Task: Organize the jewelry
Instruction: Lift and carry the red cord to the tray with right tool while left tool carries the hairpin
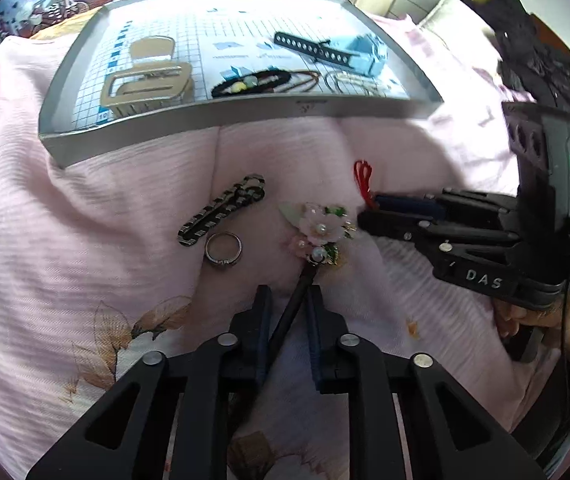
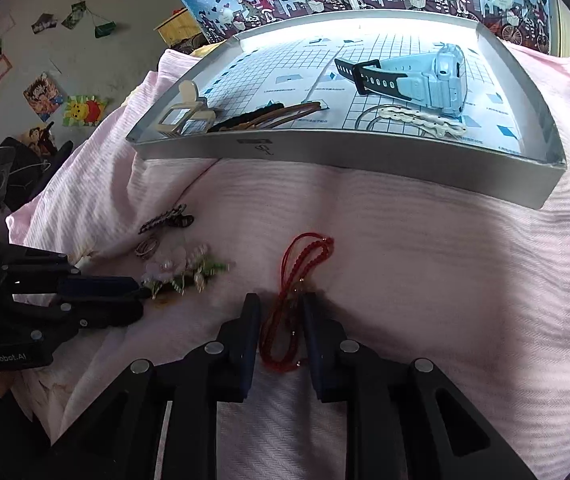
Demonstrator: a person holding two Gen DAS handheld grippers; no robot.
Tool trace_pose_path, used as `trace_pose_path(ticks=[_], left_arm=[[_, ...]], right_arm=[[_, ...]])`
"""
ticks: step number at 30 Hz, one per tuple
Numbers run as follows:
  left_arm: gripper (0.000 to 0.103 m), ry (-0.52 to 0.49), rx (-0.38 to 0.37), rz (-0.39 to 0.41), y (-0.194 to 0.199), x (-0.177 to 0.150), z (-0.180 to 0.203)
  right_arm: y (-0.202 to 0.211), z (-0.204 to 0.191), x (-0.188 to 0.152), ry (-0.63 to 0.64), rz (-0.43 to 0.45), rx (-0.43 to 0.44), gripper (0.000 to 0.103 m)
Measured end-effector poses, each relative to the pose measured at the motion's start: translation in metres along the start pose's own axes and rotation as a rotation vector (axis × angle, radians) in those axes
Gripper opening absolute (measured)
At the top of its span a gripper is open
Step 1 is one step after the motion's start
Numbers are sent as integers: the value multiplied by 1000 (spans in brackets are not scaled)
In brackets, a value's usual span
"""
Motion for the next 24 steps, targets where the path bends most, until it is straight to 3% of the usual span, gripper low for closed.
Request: trace_pose_path(ticks=[2,6,10,18,24], left_arm=[[3,16,-20,19,2,1,1],[3,-9,-5,51,7,0,7],[3,-28,-31,109,12,3,13],[3,-137,-7,362,57,10,37],[3,-218,-3,513,82,7,56]], right_arm=[[1,0,-2,-1,4,-8,12],[3,4,-2,-33,19,25,11],[12,-1,-1,-12,58,-14,11],[48,-1,9,4,231,-86,11],[69,-6,13,10,320,-62,11]])
Point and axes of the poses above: each gripper's, at about its wrist camera, not at the fingertips, and y roughly against the way its jaws point, z to its right, x to its top, the point moved 6 cm from there along -y, roughly the way its jaws point, and after that the axes turned 12 degrees about -z, right-handed, at the moved point
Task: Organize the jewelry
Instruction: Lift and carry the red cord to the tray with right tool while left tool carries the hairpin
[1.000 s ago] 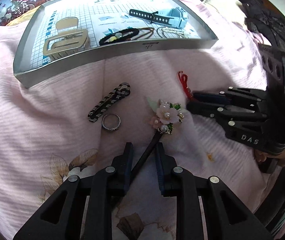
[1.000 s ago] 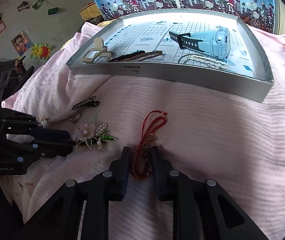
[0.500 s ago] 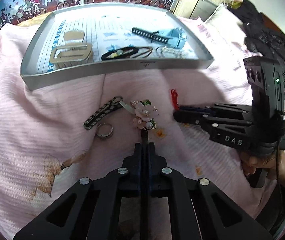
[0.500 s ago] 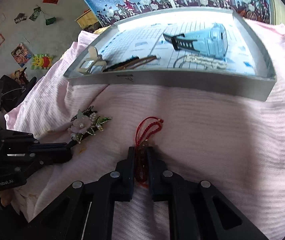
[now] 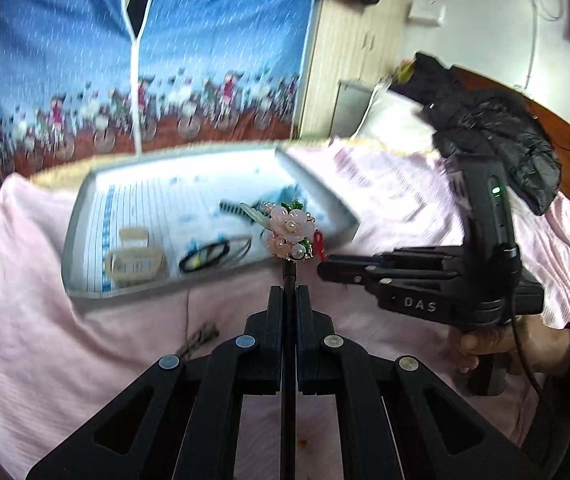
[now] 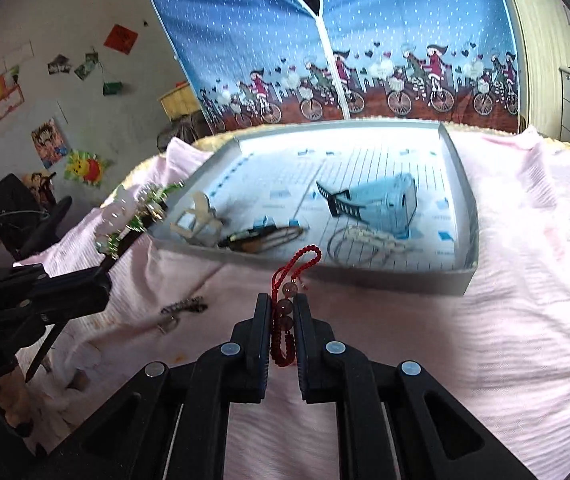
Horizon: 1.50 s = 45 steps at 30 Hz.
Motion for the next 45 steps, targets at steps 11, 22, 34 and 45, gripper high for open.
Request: trace_pose_path(ticks=[11,22,34,45], left_arm=[[3,-13,10,113,27,10,2],[3,187,15,102,-11,104,-36],[3,364,50,-64,-117,148,-74],[3,412,88,-182,-153,119,-84]], right_arm=[[19,-4,16,10,77,-3,11],[28,52,52,-76,159,-61,11],[0,102,58,-190,46,-87,11],[-21,97,46,-151,-55,-101,11]])
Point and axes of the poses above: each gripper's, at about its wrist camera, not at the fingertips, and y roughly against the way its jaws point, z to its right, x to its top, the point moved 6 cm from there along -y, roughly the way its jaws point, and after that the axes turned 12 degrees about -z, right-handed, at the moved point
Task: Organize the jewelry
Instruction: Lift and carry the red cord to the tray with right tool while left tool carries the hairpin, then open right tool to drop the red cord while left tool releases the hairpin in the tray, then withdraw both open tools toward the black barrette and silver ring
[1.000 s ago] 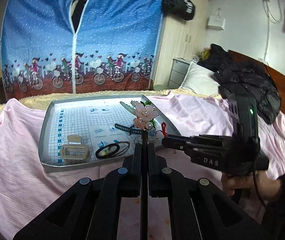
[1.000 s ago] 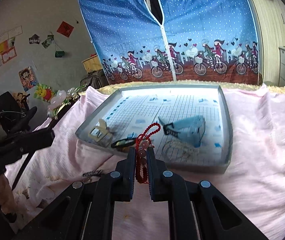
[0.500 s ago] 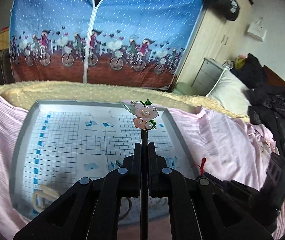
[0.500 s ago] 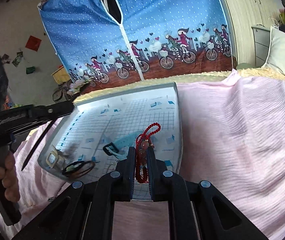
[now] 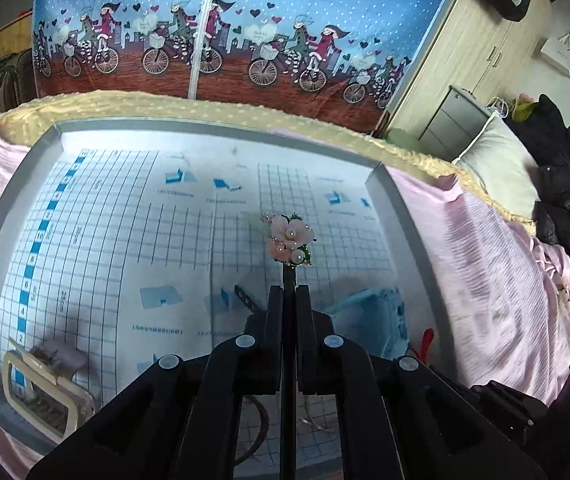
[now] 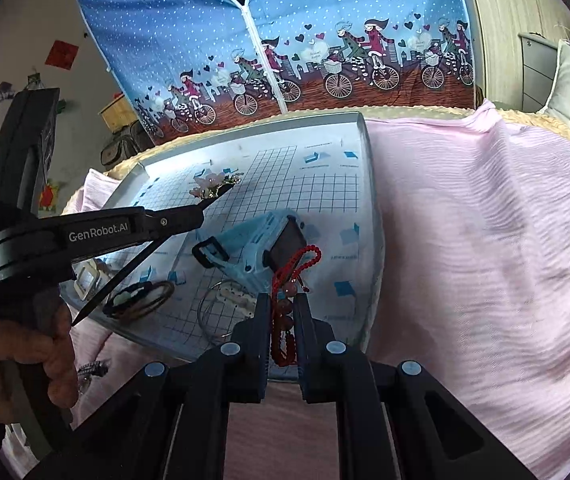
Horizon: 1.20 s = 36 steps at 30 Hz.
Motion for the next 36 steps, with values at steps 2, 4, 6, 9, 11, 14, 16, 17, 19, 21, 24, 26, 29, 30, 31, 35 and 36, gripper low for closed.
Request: trace_pose_path(ticks=[2,4,6,9,11,14,16,17,19,21,24,26,29,30,31,35,36], left_arm=[[3,11,7,-12,-2,-4,-1],[3,15,-10,-26,-4,-5,-1],[4,16,-7,-33,-1,-4,-1],[8,13,-10,-17,11,-4,0],[27,14,0,6,23,-4,1],[73,25,-3,72,49,-10,1],[83,20,19,97,64,-15,1],[85,14,44,122,76,-21,0],[89,-14,75,175,95,-30,0],[101,-56,121,249,120,-44,0],[101,-116,188,340,152,-67,1],[101,-142,225,367,168,-84,1],[101,-151,256,402,192,-108,-4],[101,-151,258,411,198,-115,-7],[101,-149,257,420,205,-123,-9],[101,-147,248,425,230,-152,-16],[101,-148,244,418,235,-160,-18]], right_arm=[[0,-1,0,1,0,-2,12],[2,-1,-1,-1,3,5,12],[3,1,0,-10,3,9,13],[8,4,2,-37,15,20,31],[17,4,4,-38,42,15,48],[31,0,7,-33,87,9,65],[46,-5,7,-28,134,15,77],[53,-8,7,-21,159,19,83],[68,-16,6,2,206,19,90],[82,-25,4,27,247,18,102],[107,-43,-4,77,315,15,103],[120,-55,-12,106,345,11,103],[141,-74,-24,156,395,-3,103],[147,-79,-27,169,409,-7,103],[154,-86,-32,187,428,-12,103],[174,-104,-56,203,474,-12,103],[177,-108,-62,205,476,-8,103]])
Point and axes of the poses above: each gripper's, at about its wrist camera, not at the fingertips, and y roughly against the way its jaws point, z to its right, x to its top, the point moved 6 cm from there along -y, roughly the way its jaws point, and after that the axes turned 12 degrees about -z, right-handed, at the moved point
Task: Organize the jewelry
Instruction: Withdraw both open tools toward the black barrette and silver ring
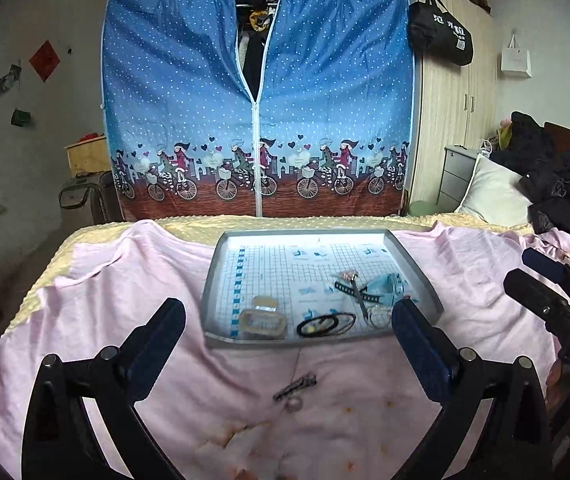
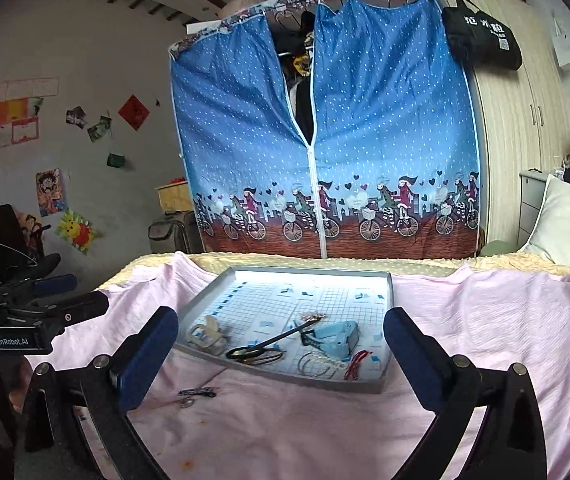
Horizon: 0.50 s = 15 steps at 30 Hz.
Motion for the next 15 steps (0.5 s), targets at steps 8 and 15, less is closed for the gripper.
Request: trace_pose_path(ticks=[8,15], left_arm=[[101,11,3,-100,28,-46,-16],[101,170,-83,-276,13,-82,-28]], right_arm=[[13,-38,-37,-1,-87,22,103],[1,-57,-86,-15,-272,-1,103]])
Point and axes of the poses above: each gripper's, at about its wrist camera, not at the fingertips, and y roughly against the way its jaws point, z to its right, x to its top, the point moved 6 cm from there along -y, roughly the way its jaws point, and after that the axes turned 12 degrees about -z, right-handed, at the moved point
